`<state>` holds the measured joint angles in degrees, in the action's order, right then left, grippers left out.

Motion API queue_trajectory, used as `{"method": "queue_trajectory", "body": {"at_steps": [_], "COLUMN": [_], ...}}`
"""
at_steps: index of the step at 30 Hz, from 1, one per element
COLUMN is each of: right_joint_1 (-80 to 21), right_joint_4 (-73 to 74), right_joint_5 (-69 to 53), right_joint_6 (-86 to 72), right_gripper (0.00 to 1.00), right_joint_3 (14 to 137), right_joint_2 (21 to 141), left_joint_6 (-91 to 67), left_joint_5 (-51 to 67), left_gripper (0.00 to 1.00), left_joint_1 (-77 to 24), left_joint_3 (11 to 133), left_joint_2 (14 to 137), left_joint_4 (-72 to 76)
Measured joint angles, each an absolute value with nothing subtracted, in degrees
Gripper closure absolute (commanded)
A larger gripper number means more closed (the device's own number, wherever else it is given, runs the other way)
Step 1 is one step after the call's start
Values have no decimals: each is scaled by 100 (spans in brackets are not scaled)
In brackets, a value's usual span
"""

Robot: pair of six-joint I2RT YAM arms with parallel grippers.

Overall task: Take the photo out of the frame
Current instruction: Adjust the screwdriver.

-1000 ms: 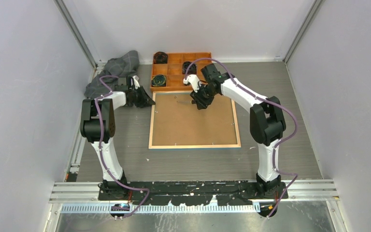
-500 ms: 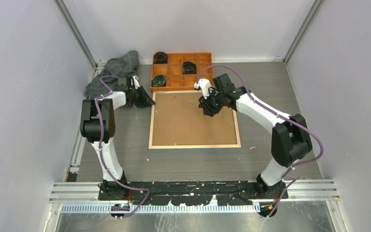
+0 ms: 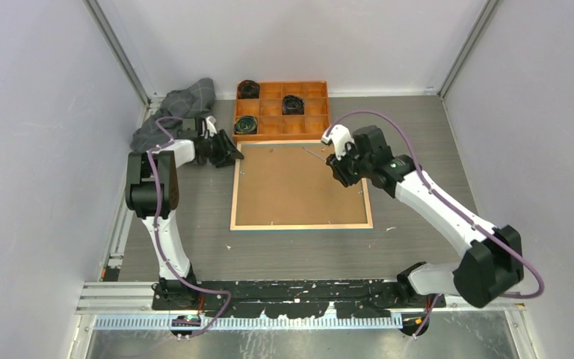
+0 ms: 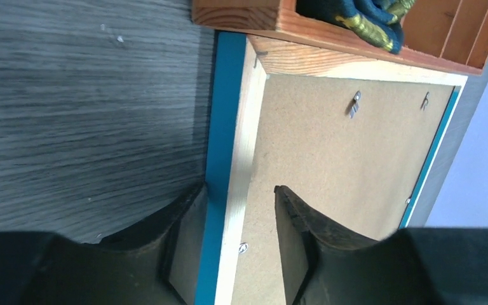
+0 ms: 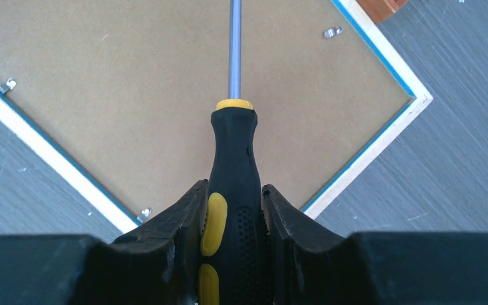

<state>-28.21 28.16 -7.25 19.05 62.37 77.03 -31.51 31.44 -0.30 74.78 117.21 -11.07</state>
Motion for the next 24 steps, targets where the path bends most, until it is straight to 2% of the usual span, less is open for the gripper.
{"method": "queue_trajectory", "body": {"at_steps": [5, 13, 20, 24], "right_joint_1": [-2620, -2523, -2224, -2043], "right_joint_4": [2768, 2766, 3070, 3505], "right_joint_5": [-963, -1616, -3151, -4324], "right_joint_6": [1949, 1981, 1780, 1660], "right_gripper": [99, 99, 99, 99], "right_joint_3": [5841, 5752, 5776, 5977], "right_joint_2": [7266, 7325, 7343, 7520], "left_joint_6": [-3063, -2491, -1433, -491], "left_joint_5": [3118, 3210, 4536, 5400], "left_gripper": [40, 36, 28, 20], "left_joint_1": [-38, -38, -126, -585], "left_joint_3": [7175, 6993, 7006, 7022], "left_joint_2": [11380, 10175, 8976, 8394], "left_joint_4": [-1037, -1197, -878, -1033]}}
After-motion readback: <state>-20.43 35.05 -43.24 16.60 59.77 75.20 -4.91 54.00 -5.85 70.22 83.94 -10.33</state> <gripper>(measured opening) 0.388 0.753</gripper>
